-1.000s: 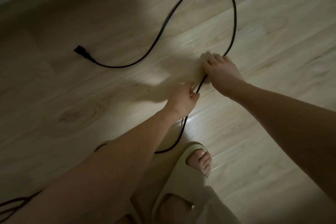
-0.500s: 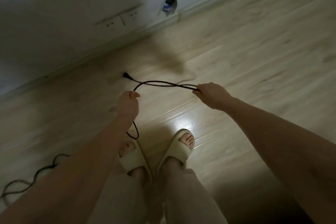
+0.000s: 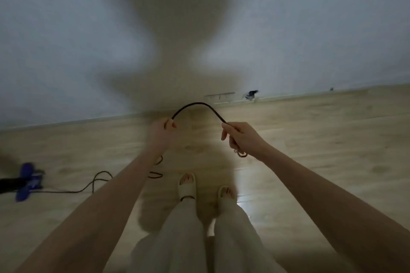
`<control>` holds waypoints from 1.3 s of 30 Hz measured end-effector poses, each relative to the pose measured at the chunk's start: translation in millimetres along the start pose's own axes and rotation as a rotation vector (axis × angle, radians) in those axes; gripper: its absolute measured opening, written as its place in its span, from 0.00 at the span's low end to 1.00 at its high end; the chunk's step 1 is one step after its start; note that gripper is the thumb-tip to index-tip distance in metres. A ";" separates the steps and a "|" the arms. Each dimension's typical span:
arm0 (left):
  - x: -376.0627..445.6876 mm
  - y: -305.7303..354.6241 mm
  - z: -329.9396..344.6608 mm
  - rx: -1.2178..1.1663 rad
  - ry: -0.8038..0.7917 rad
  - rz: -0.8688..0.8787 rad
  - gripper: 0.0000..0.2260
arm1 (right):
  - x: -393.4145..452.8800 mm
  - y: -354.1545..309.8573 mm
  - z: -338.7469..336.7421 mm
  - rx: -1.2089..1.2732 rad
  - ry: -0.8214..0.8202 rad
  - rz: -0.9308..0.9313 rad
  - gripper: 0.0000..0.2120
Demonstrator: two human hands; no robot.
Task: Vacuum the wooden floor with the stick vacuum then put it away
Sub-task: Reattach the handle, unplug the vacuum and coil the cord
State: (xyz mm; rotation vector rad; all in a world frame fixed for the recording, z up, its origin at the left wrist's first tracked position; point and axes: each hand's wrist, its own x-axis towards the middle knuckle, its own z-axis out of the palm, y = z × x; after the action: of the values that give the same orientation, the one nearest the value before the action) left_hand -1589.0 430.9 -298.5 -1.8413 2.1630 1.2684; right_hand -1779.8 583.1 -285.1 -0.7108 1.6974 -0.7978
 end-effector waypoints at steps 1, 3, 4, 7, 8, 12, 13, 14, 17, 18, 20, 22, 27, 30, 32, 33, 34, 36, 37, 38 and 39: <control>-11.8 -0.3 -17.8 -0.011 0.055 0.000 0.11 | -12.0 -17.0 -0.9 -0.024 -0.038 -0.028 0.21; -36.7 -0.5 -49.7 -0.055 0.155 -0.054 0.13 | -32.8 -44.8 -0.1 -0.082 -0.102 -0.051 0.21; -47.9 -1.7 -62.5 -0.095 0.206 -0.101 0.14 | -41.1 -55.3 2.5 -0.118 -0.135 -0.045 0.20; -79.1 -0.2 -95.0 -0.317 0.363 -0.257 0.15 | -59.6 -68.5 19.1 -0.202 -0.234 0.007 0.17; -87.8 1.6 -106.5 -0.399 0.416 -0.314 0.14 | -63.9 -68.3 26.2 -0.234 -0.251 0.029 0.17; -112.0 -18.7 -151.0 -0.446 0.462 -0.492 0.17 | -78.2 -63.8 59.2 -0.438 -0.286 0.085 0.23; -118.2 -26.3 -160.0 -0.466 0.461 -0.500 0.17 | -80.8 -67.9 69.8 -0.470 -0.291 0.083 0.24; -126.3 -31.7 -166.5 -0.515 0.465 -0.486 0.16 | -83.6 -76.5 81.5 -0.477 -0.291 0.075 0.24; -151.5 -50.9 -173.3 -0.465 0.477 -0.385 0.14 | -90.1 -114.5 120.5 -0.353 -0.259 0.018 0.21; -160.3 -57.3 -174.8 -0.452 0.455 -0.351 0.13 | -90.9 -128.8 133.1 -0.292 -0.253 -0.006 0.19; -177.2 -70.7 -178.5 -0.408 0.379 -0.281 0.13 | -89.9 -156.5 157.7 -0.194 -0.260 -0.052 0.16; -193.0 -81.4 -188.4 -0.401 0.262 -0.201 0.13 | -88.7 -183.6 182.5 -0.114 -0.275 -0.081 0.15; -216.0 -103.9 -245.1 -0.833 0.297 -0.191 0.13 | -96.8 -242.7 246.4 -0.241 -0.333 -0.117 0.17; -220.1 -126.1 -291.9 -0.988 0.231 -0.204 0.15 | -110.1 -265.7 289.6 -0.423 -0.435 -0.176 0.18; -225.7 -136.2 -313.2 -0.897 0.173 -0.171 0.15 | -116.4 -274.3 318.8 -0.517 -0.497 -0.220 0.18; -227.9 -140.4 -320.0 -0.858 0.173 -0.162 0.13 | -118.9 -277.2 332.0 -0.558 -0.524 -0.240 0.18; -229.4 -145.1 -324.5 -0.836 0.191 -0.154 0.12 | -121.0 -279.5 344.0 -0.583 -0.546 -0.254 0.17; -230.8 -157.2 -329.4 -0.825 0.227 -0.150 0.13 | -124.4 -283.1 363.3 -0.577 -0.571 -0.261 0.17; -230.3 -164.9 -330.1 -0.829 0.234 -0.166 0.19 | -125.7 -284.3 370.5 -0.571 -0.580 -0.259 0.16; -230.5 -171.2 -331.2 -0.839 0.236 -0.191 0.26 | -126.7 -285.8 376.5 -0.577 -0.591 -0.257 0.16; -230.5 -176.7 -332.2 -0.847 0.241 -0.217 0.32 | -126.8 -287.6 381.2 -0.595 -0.602 -0.257 0.15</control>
State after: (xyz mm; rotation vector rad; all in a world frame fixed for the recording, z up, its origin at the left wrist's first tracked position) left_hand -1219.3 429.2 -57.6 -2.5150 1.5194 2.2171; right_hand -1361.2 451.4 -58.0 -1.4367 1.2869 -0.1821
